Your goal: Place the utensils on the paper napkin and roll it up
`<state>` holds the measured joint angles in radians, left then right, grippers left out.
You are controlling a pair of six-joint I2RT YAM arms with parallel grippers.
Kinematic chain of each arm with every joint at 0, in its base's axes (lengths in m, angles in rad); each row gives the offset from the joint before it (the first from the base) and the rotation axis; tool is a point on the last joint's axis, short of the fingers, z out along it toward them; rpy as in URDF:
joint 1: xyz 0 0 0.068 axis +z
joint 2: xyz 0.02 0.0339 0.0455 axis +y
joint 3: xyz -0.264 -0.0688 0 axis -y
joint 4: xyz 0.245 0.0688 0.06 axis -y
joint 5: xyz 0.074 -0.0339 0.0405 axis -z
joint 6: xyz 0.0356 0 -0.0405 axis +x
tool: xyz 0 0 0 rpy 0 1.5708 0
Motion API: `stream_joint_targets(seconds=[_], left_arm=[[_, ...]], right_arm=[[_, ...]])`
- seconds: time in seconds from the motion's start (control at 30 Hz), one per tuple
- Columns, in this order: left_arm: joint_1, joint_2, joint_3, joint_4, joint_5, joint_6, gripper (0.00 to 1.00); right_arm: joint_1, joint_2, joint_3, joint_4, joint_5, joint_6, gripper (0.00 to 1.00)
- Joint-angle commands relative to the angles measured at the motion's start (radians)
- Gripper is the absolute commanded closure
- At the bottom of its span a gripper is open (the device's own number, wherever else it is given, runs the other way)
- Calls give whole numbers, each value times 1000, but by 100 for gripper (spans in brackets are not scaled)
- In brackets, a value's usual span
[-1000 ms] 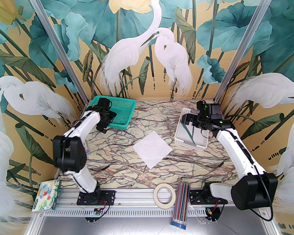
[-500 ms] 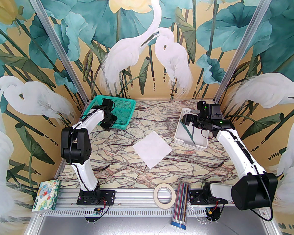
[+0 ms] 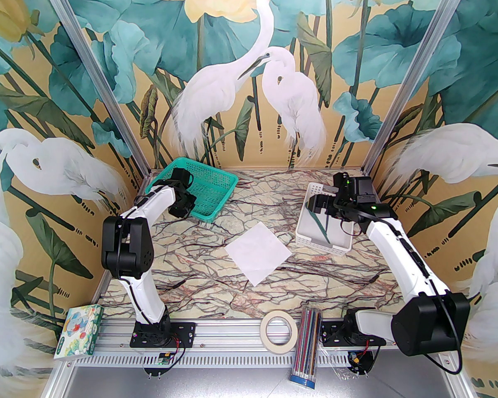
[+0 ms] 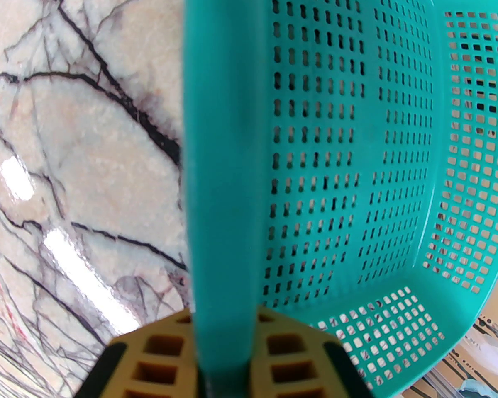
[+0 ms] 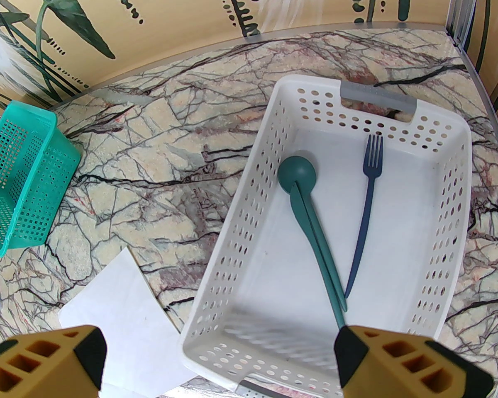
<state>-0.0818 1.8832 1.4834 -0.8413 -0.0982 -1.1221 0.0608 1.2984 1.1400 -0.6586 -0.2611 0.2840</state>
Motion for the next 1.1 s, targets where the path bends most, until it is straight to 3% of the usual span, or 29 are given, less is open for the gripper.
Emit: stream_joint_targets(seconds=[0.0,0.13,0.47,0.7,0.9,1.07], left_arm=[[8,-65,-35,1,-36,57,96],[10,-125,-64,14,-75,157,100],[22,-272,-161,40,-125,540,100],[25,-327,-199,95,-142,890,100],[64,-304,-175,91,-43,1117,100],[198,-256,-124,60,155,1185,100]], right_arm=[[7,-28,-10,-21,14,-17,1],[6,-31,-13,-25,15,-17,1],[6,-44,-20,-28,21,-22,1],[6,-54,-25,-32,17,-25,1],[5,-56,-22,-42,10,-29,1],[6,-49,-7,-58,7,-44,1]])
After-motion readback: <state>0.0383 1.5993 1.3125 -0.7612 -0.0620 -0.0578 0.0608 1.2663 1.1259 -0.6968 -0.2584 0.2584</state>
